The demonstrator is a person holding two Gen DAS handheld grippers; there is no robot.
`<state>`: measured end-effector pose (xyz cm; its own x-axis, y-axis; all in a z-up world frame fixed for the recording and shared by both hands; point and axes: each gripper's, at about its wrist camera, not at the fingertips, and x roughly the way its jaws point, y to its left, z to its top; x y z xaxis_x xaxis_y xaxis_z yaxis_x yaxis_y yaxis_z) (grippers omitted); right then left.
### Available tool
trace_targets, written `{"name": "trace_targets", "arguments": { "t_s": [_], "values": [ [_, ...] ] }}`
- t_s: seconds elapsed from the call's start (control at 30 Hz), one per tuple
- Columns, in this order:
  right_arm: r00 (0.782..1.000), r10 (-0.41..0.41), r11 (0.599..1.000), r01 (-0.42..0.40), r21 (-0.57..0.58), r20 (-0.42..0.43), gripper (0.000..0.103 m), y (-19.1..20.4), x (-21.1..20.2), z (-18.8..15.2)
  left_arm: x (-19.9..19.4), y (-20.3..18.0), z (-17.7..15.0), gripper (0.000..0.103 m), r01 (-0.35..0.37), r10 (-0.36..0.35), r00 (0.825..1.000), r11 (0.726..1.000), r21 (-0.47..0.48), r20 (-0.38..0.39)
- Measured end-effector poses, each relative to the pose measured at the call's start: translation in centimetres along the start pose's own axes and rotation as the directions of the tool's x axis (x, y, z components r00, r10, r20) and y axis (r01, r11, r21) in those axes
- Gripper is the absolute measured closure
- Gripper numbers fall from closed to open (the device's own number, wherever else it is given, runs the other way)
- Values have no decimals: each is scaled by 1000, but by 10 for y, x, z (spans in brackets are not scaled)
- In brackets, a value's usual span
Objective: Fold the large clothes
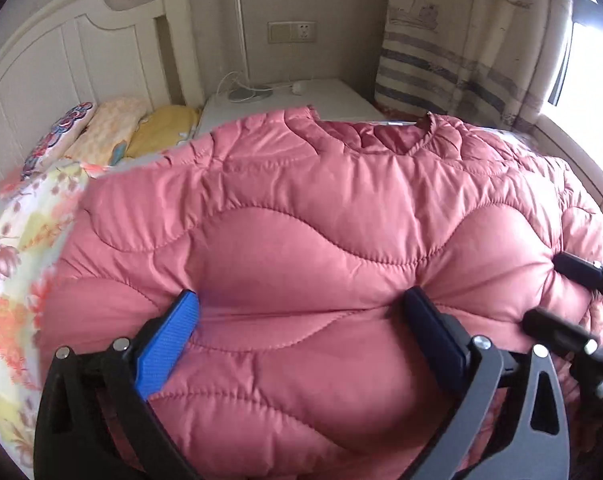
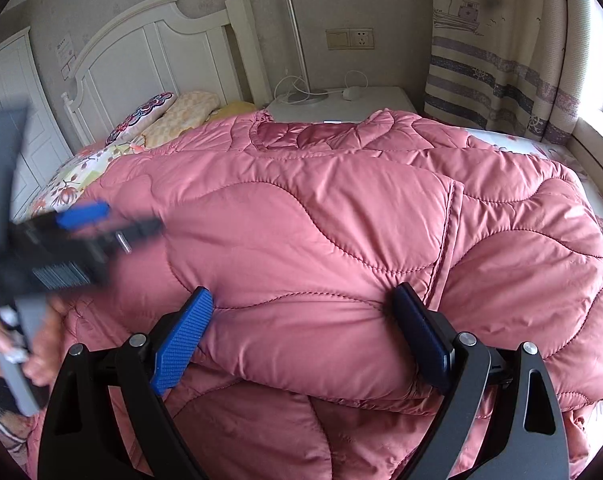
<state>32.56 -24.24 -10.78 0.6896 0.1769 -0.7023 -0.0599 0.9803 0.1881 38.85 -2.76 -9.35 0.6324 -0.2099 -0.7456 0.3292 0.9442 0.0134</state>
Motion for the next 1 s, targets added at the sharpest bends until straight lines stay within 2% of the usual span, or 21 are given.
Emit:
{"name": "trace_targets", "arguments": {
  "t_s": [0.1,0.2,0.23,0.27,0.33,0.4,0.47,0.6,0.7,0.8,0.83,0.87,0.93,1.0],
  "values": [
    [1000,3,1000,-3,1,0,15,0,0,0,-13,10,4,3,2,-2,1000,998,-56,-1],
    [1000,14,1000,-14,11,3,15,-2,0,-1,-48,24,-2,3,34,-25,997,993,-110,80],
    [1000,17,1000,-17,12,3,15,-2,0,-1,-57,29,-7,3,10,0,995,994,-106,98],
    [1000,17,1000,-17,12,3,14,-3,0,-1,-59,34,-12,3,-46,56,994,994,-104,95],
    [1000,13,1000,-13,9,2,14,-3,0,0,-49,43,-21,2,-138,143,988,986,-93,49],
    [1000,16,1000,-16,10,3,14,-3,0,0,-30,53,-32,2,-145,145,989,986,-80,-8],
    [1000,20,1000,-20,8,3,14,-3,-1,0,-26,55,-32,2,-139,139,990,987,-81,-10],
    [1000,8,1000,-8,6,6,14,-3,-1,0,-24,48,-32,2,-200,200,980,979,-41,-4],
    [997,-47,999,45,25,68,14,-4,-13,-1,-25,50,-33,2,-179,180,984,982,-60,-4],
    [976,-137,988,122,100,167,14,-14,-32,-3,-24,48,-31,2,-173,173,985,983,-68,-4],
    [969,-186,978,166,130,160,14,-19,-33,-3,-24,48,-31,2,-177,177,984,982,-64,-5],
    [964,-240,962,221,159,115,14,-25,-27,-2,-23,47,-31,2,-179,179,984,982,-64,-6],
    [975,-222,961,217,173,9,13,-35,-9,0,-23,47,-31,2,-179,179,984,982,-65,-6],
    [974,-226,960,223,167,-5,10,-34,-4,1,-22,46,-31,2,-184,184,983,981,-63,-10]
  ]
}}
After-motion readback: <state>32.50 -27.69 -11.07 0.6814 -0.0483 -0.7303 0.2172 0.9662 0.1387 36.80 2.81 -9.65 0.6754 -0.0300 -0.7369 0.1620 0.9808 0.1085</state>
